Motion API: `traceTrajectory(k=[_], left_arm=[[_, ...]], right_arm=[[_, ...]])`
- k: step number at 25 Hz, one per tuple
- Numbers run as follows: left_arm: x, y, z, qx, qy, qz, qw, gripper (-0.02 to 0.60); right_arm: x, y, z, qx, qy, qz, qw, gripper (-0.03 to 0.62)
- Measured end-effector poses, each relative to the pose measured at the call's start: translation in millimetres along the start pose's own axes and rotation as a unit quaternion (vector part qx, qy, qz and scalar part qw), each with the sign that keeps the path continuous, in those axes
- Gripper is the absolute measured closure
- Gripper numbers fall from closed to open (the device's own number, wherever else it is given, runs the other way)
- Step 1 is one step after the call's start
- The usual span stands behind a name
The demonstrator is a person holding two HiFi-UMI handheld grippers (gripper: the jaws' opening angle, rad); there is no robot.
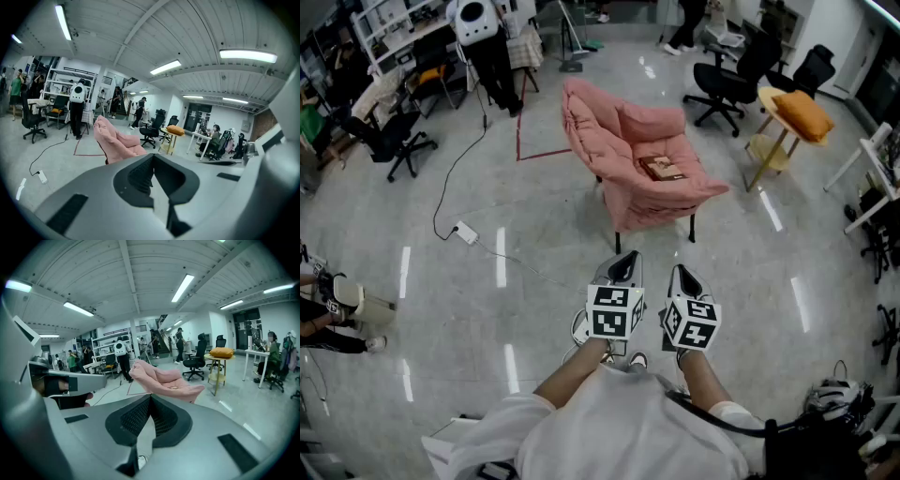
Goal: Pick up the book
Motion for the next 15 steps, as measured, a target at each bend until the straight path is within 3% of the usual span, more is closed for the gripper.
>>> traceTrajectory(k=[15], left_arm=[[2.4, 21.3, -1.1, 0.008, 0.012, -0.018, 0.9997, 0.572]], right_arm=[[6.5, 15.1, -1.9, 0.019, -0.002, -0.017, 1.000, 0.563]])
Point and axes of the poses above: the fingertips, and each gripper's own axes: x forward along the fingers, y to its left, z out of its top, the point moved 2 cm from there along -x, backward along the fingers, and after that the axes turned 3 degrees about -z, right-handed, at the moved point
